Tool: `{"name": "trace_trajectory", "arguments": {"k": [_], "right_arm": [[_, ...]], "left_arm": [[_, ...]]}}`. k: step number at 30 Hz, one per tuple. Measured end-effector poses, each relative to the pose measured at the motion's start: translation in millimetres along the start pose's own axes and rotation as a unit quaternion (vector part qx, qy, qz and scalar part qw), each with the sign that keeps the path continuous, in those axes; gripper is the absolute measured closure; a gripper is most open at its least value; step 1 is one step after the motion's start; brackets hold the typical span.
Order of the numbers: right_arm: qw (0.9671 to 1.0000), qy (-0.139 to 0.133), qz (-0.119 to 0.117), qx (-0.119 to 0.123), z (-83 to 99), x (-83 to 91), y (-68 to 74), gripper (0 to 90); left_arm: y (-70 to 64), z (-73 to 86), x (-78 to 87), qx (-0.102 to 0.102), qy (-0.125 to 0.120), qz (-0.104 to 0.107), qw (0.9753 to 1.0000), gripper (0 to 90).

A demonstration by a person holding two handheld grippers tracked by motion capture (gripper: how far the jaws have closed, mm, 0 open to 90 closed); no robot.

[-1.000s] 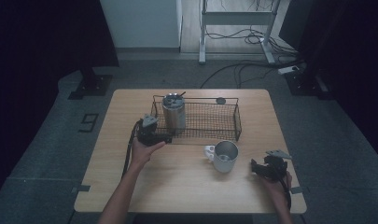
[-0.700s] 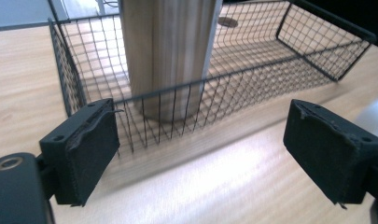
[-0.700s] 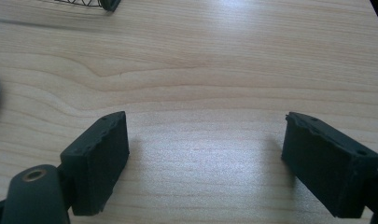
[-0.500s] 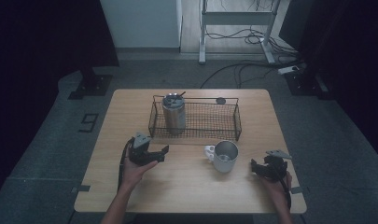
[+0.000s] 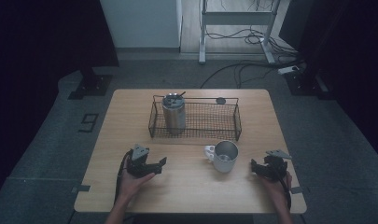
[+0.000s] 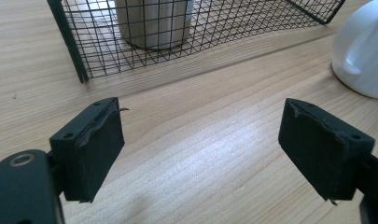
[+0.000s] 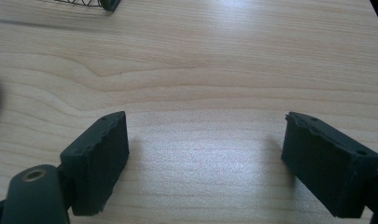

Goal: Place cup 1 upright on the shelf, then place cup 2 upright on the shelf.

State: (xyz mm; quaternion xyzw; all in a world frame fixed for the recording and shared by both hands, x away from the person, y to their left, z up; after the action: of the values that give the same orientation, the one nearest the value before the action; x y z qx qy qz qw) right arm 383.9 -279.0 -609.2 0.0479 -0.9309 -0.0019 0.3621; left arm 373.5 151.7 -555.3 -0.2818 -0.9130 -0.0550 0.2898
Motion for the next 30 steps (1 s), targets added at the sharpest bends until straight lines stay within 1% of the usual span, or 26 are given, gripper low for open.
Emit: {"name": "trace_trajectory", "arguments": {"k": [5,7,11,15,18,24,28,30], "right_arm": [[1.0,0.0,0.0,0.0,0.0,0.0,0.0,14.5],[1.0,0.0,0.0,0.0,0.0,0.0,0.0,14.6],[1.0,0.001,-0.001,0.001,-0.1,-0.2,0.2,13.7],[1.0,0.001,-0.002,0.001,-0.5,-0.7,0.4,13.1],[1.0,0.001,0.0,-0.003,-1.1,-1.4,0.4,12.8],[1.0,0.001,0.003,-0.005,-1.3,-1.4,1.2,13.4],[0.9994,0.001,-0.031,-0.013,-1.0,3.9,6.4,14.0],[0.9988,-0.008,-0.047,-0.015,-3.4,8.4,10.2,14.0]], "left_arm": [[-0.2,3.0,0.6,0.006,0.001,0.003,1.0,14.3],[-0.2,4.0,0.9,0.009,-0.003,0.0,1.0,14.4],[-1.6,4.8,2.8,0.013,-0.01,0.003,0.9999,14.6],[-1.9,4.9,3.8,0.008,-0.016,0.002,0.9998,15.6],[-0.6,4.9,4.2,0.01,-0.019,-0.006,0.9998,15.1],[-2.2,7.0,2.6,0.008,-0.015,-0.001,0.9999,15.0],[-4.2,7.5,1.4,0.006,-0.014,0.003,0.9999,14.9],[-4.4,7.6,1.1,0.004,-0.013,0.004,0.9999,14.8]]}}
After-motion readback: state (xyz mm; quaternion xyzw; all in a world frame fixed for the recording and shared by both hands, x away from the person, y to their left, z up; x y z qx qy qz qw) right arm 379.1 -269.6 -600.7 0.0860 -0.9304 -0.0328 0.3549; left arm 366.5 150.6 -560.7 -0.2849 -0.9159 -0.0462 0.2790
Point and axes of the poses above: each handheld gripper's, and its own axes: x roughly backward along the jaws, z roughly out of its underside, y roughly to its left, the point moved 8 cm from there along -x, roughly forward along the jaws, and after that the axes turned 2 degrees about -x, right-handed, at the moved point
